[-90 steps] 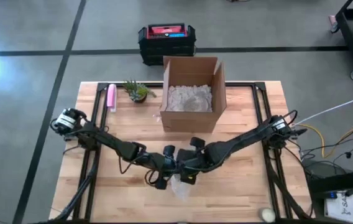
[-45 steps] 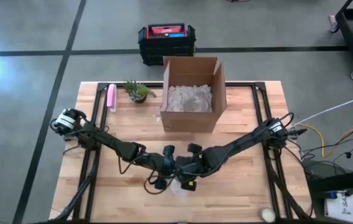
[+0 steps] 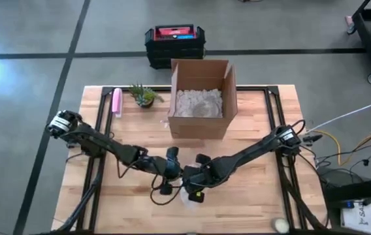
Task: Wrap mug
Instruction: Wrap the orange mug with bubble wrap
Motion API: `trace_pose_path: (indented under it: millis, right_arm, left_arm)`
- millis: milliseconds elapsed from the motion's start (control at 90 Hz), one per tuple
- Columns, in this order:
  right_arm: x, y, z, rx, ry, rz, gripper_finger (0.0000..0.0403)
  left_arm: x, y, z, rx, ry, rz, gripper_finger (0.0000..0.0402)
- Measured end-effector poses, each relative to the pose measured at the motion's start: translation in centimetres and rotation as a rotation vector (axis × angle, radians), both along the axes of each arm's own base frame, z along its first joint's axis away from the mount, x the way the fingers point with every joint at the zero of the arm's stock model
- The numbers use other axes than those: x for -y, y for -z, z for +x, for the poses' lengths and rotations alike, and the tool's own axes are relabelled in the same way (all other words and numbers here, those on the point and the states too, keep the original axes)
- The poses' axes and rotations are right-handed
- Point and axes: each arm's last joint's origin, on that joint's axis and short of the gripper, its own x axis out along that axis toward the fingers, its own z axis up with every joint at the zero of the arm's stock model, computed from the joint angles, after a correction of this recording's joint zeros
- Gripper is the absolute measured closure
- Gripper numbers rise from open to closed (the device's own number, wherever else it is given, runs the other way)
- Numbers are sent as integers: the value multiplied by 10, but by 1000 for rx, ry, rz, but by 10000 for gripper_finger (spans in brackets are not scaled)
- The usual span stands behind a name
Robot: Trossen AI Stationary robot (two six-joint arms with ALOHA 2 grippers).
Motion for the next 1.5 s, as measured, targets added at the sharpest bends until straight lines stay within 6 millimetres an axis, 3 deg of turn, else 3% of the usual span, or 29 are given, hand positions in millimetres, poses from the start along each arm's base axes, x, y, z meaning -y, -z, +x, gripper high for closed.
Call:
trace_pose_path:
  millis: [244,478,644,800,933,1033,1311,1500]
  right_arm:
    - [0,-1,-1,-5,8,3,395]
    - [-6,-18,-10,-29,-16,12,395]
    - [-35,-59,-31,95,-90,83,395]
    - [-60,-42,-43,70,-95,31,395]
    - [-74,-52,-43,186,-92,61,395]
    - [-80,-34,-39,174,-105,56,395]
    - [-67,-19,-24,190,-75,-41,395]
    - [-52,-38,-23,255,-28,-138,395]
  left_arm:
    - [7,38,16,-58,-2,26,381]
    - [6,43,16,-79,-1,38,381]
    - [6,42,16,-71,-7,39,381]
    - [6,42,17,-68,-11,34,381]
    - [5,42,17,-60,-11,30,381]
    - [5,41,17,-54,-10,26,381]
    - [6,40,17,-50,-5,22,381]
    - [6,40,17,-50,-7,22,381]
